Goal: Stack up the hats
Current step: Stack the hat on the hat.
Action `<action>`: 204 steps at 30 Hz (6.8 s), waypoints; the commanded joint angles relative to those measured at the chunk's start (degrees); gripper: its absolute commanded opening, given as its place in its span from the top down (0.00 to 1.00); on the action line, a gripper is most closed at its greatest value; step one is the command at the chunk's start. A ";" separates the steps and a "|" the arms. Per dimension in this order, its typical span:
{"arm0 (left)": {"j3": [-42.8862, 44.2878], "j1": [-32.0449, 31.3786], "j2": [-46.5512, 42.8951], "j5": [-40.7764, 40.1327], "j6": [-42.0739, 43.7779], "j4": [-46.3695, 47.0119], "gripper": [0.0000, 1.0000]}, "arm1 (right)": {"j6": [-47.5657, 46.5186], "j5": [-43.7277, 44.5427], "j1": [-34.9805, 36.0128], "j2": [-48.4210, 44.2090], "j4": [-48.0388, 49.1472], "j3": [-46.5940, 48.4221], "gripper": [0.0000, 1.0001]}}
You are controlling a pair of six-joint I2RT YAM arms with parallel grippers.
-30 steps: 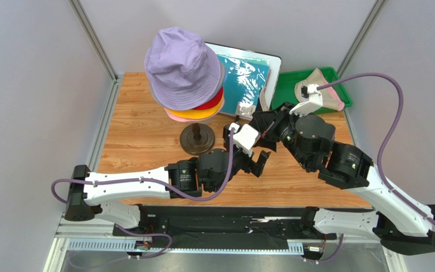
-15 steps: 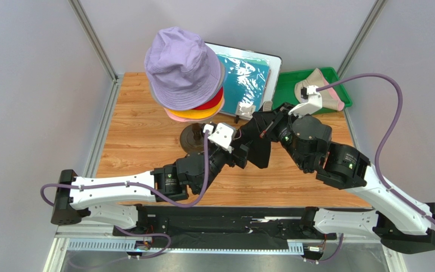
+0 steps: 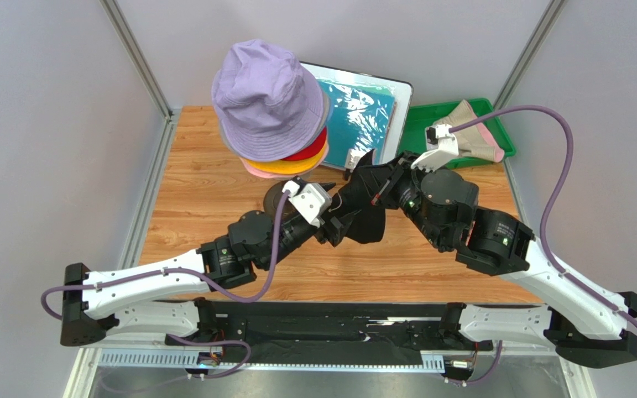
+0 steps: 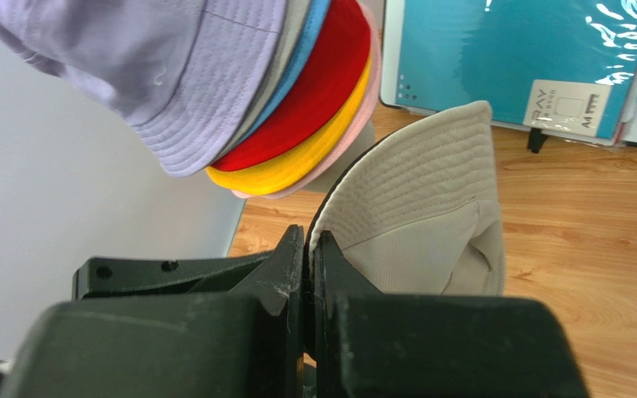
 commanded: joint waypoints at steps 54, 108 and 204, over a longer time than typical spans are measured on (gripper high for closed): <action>27.48 11.80 -14.72 87.67 -3.17 -48.89 1.00 | -50.63 -87.90 -2.02 -2.38 14.37 -3.00 0.03; 13.76 -0.86 0.30 -4.26 -1.25 -21.65 0.12 | -25.14 -2.21 -1.85 -8.00 -6.36 4.20 1.00; -18.05 49.68 -3.37 2.58 24.34 39.53 1.00 | -64.79 -17.23 -4.84 2.89 49.02 -12.86 1.00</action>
